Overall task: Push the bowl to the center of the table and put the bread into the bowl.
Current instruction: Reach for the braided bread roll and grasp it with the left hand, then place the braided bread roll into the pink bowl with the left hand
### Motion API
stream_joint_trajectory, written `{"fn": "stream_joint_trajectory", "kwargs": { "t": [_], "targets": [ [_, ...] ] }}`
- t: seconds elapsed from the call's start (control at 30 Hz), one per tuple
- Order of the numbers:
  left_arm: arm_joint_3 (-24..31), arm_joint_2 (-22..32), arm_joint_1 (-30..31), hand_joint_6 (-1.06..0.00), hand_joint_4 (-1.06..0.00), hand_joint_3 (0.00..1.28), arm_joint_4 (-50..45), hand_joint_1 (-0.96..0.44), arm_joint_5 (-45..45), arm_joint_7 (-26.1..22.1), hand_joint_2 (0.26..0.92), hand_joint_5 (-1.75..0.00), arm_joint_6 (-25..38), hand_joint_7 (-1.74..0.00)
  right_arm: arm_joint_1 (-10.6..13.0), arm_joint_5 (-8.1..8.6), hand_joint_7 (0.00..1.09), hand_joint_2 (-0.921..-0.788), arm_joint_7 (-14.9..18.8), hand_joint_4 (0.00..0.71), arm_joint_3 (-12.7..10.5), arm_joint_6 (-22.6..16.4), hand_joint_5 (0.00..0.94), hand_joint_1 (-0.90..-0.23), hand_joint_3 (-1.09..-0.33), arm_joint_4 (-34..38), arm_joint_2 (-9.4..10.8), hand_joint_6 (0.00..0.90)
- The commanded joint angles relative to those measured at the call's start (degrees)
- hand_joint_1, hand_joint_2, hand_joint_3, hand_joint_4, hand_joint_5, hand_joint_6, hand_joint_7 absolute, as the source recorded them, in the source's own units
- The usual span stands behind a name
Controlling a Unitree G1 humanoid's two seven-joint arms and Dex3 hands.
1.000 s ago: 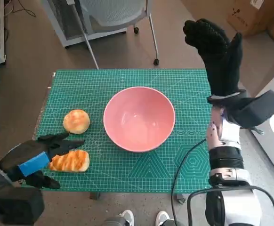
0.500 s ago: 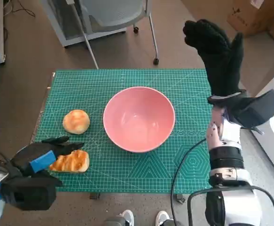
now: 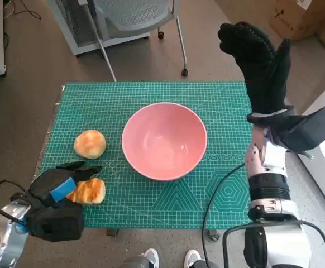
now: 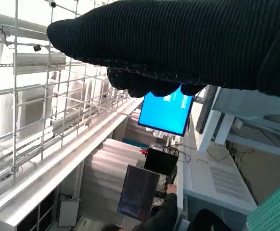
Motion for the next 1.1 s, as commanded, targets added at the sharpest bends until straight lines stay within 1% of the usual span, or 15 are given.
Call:
{"fn": "stream_joint_trajectory", "kwargs": {
  "t": [0.03,0.1,0.13,0.17,0.2,0.23,0.27,0.3,0.33,0.4,0.5,0.67,0.83,1.0,1.1],
  "targets": [
    [-1.5,-1.1,-0.7,-0.68,-0.60,0.02,2.1,-0.03,1.1,1.3,0.820,-0.02,1.0,-0.04,1.3,0.16,0.02,-0.921,1.2,0.259,0.1,0.3,0.002,-0.609,-0.536,-0.2,0.0,0.440],
    [-1.6,-1.2,-0.8,-0.76,-0.68,0.02,2.4,0.01,0.6,1.2,0.853,-0.04,1.0,-0.06,1.4,0.31,0.02,-0.921,1.4,0.259,0.1,0.4,0.002,-0.607,-0.531,-0.4,0.0,0.440],
    [-1.7,-1.2,-0.8,-0.74,-0.72,0.03,2.6,-0.06,0.3,1.2,0.867,-0.05,0.9,-0.30,1.5,0.35,0.02,-0.921,1.5,0.260,0.0,0.4,0.002,-0.607,-0.529,-0.5,0.0,0.440],
    [-1.7,-1.1,-0.9,-0.68,-0.78,0.08,2.6,-0.17,-0.1,0.9,0.886,-0.07,0.8,-0.67,1.5,0.47,0.02,-0.921,1.7,0.260,0.0,0.5,0.002,-0.607,-0.525,-0.6,0.0,0.441],
    [-1.7,-1.0,-0.9,-0.65,-0.75,0.08,2.6,-0.11,-0.4,0.7,0.899,-0.47,0.8,-0.85,1.6,0.56,0.02,-0.921,1.8,0.260,-0.1,0.5,0.002,-0.608,-0.519,-0.6,0.0,0.441],
    [-1.7,-0.9,-0.9,-0.63,-0.73,0.08,2.6,-0.09,-0.6,0.6,0.903,-0.62,0.5,-0.92,1.6,0.63,0.02,-0.921,1.9,0.260,-0.1,0.6,0.002,-0.608,-0.517,-0.7,-0.1,0.441],
    [-1.7,-0.8,-0.9,-0.62,-0.72,0.08,2.6,-0.05,-0.8,0.5,0.909,-0.85,0.4,-0.98,1.6,0.68,0.02,-0.921,2.0,0.261,-0.1,0.7,0.002,-0.608,-0.511,-0.7,-0.1,0.442],
    [-1.7,-0.6,-0.8,-0.62,-0.71,0.08,2.5,-0.03,-1.1,0.4,0.913,-0.99,0.2,-1.02,1.6,0.71,0.02,-0.921,2.1,0.261,-0.2,0.7,0.002,-0.609,-0.508,-0.7,-0.1,0.442],
    [-1.7,-0.5,-0.8,-0.62,-0.71,0.08,2.4,-0.02,-1.4,0.3,0.916,-1.09,0.1,-1.02,1.6,0.73,0.02,-0.921,2.1,0.261,-0.2,0.7,0.002,-0.609,-0.505,-0.7,-0.1,0.442],
    [-1.6,-0.4,-0.5,-0.64,-0.71,0.07,1.8,-0.01,-1.9,-0.1,0.918,-1.18,-0.1,-1.02,1.6,0.84,0.01,-0.921,2.3,0.261,-0.3,0.8,0.002,-0.610,-0.502,-0.7,-0.2,0.443],
    [-1.5,-0.1,-0.4,-0.65,-0.70,0.06,1.4,0.00,-2.4,-0.5,0.919,-1.24,-0.4,-1.02,1.6,1.06,0.01,-0.921,2.6,0.261,-0.5,0.9,0.002,-0.611,-0.493,-0.5,-0.1,0.443],
    [-1.0,0.1,0.0,-0.66,-0.70,0.06,0.3,0.00,-3.3,-1.8,0.919,-1.25,0.0,-1.02,1.9,1.22,0.01,-0.921,2.9,0.263,-0.6,1.0,0.002,-0.614,-0.486,-0.7,0.2,0.443],
    [-0.1,0.4,0.5,-0.66,-0.70,0.06,-2.0,0.00,-4.4,-3.4,0.919,-1.24,1.4,-1.04,2.3,0.87,0.01,-0.921,2.8,0.265,-0.4,0.8,0.003,-0.613,-0.481,-0.8,0.4,0.442],
    [2.8,0.8,1.6,-0.66,-0.70,0.06,-8.8,0.00,-6.4,-6.3,0.919,-1.25,4.6,-1.03,2.3,0.82,0.00,-0.921,2.9,0.266,-0.5,0.9,0.002,-0.613,-0.479,-0.3,0.2,0.417],
    [5.8,0.9,2.0,-0.67,-0.71,0.05,-15.9,0.00,-8.5,-9.0,0.917,-1.25,7.9,-1.01,2.3,0.77,0.00,-0.921,2.9,0.266,-0.4,1.0,0.002,-0.612,-0.479,-0.5,0.1,0.406]
  ]
}}
